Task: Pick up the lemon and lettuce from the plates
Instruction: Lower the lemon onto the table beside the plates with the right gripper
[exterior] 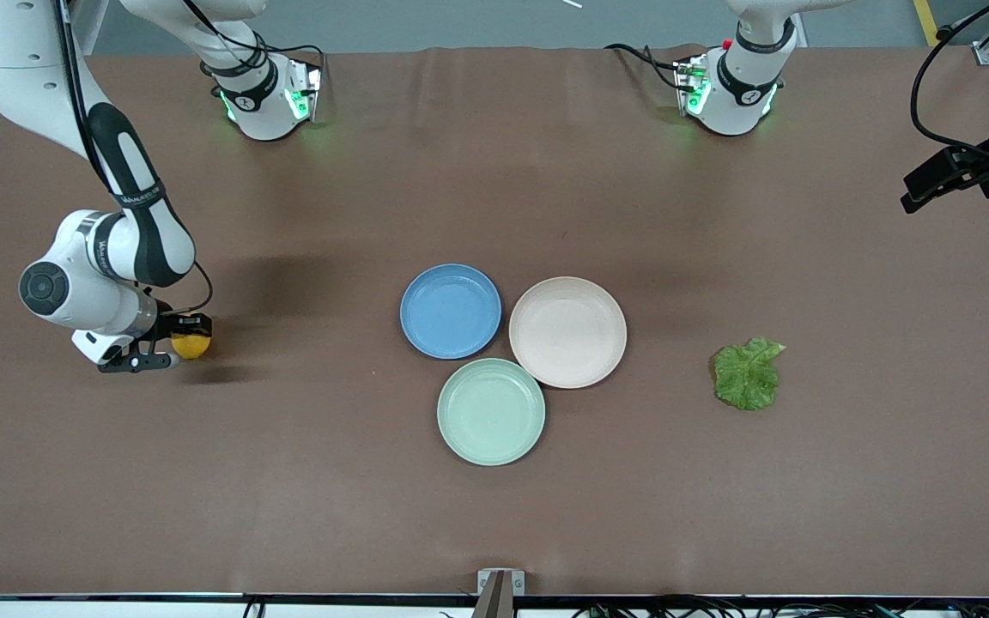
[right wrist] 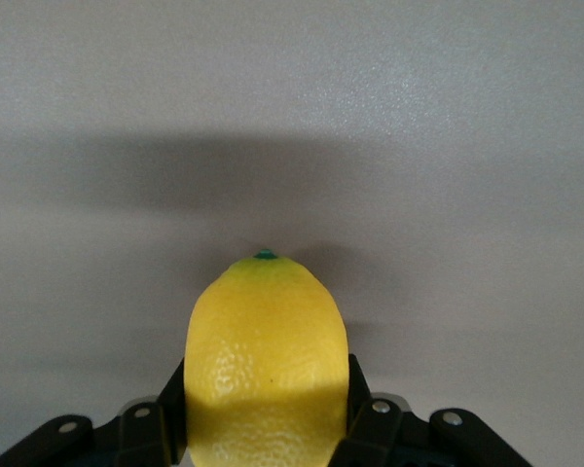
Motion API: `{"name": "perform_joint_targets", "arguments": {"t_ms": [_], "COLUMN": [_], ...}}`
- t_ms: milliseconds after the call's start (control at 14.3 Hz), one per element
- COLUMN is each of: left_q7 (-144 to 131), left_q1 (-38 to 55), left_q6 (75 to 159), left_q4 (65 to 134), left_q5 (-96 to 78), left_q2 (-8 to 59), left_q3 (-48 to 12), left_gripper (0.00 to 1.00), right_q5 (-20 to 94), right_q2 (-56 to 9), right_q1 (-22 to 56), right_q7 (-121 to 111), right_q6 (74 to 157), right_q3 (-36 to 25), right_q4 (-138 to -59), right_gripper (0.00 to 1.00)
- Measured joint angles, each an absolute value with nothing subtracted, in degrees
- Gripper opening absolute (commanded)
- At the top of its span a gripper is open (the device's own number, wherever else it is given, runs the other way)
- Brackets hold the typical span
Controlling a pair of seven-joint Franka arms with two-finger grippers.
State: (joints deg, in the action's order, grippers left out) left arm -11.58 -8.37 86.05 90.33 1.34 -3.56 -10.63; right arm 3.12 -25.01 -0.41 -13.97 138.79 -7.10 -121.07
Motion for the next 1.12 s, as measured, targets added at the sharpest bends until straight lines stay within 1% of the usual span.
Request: {"name": "perform_joint_targets", "arguments": {"t_ms": [70,140,350,490,559,699,1119], "left_q7": [-11.6,-11.6,-11.6,-11.6,-11.5,-11.3,-10.9], "left_q1": [-8.4,-8.4,-8.4,-8.4,-8.4,-8.3,-8.0], "left_q6": [86.2,86.3,86.4,86.4,86.4,86.4,86.4], "left_q4": [90.6,90.7,90.7,90.7,90.7,90.7,91.0], "left_q5": [0.9,0.8,0.7,0.7,0.7,0.1,-0.4], "left_q2": [-3.5,-3.5,-3.5,-3.5,-3.5,-3.5,-3.5], "left_q3": [-10.6,-10.6,-10.6,-10.6,-10.6,-10.7,-13.3], "left_gripper": [1.00,1.00,1.00,1.00,1.00,1.00,1.00], "right_q5": [3.1,3.1,3.1,3.1,3.1,3.1,3.1], "right_q2": [-25.0,-25.0,-25.0,-24.3,-23.5,-20.1,-5.6], "right_q1": [-0.4,-0.4,-0.4,-0.4,-0.4,-0.4,-0.9], "right_q7": [-14.0,-14.0,-14.0,-14.0,-14.0,-13.9,-13.8], "right_q6": [138.8,138.8,138.6,136.5,134.1,126.7,105.6], "right_q3": [-7.1,-7.1,-7.1,-7.1,-7.1,-7.2,-7.4], "right_q4": [-121.0,-120.9,-120.5,-119.7,-118.7,-115.6,-107.1], "right_gripper": [0.53,0.99,1.00,1.00,1.00,1.00,1.00]}}
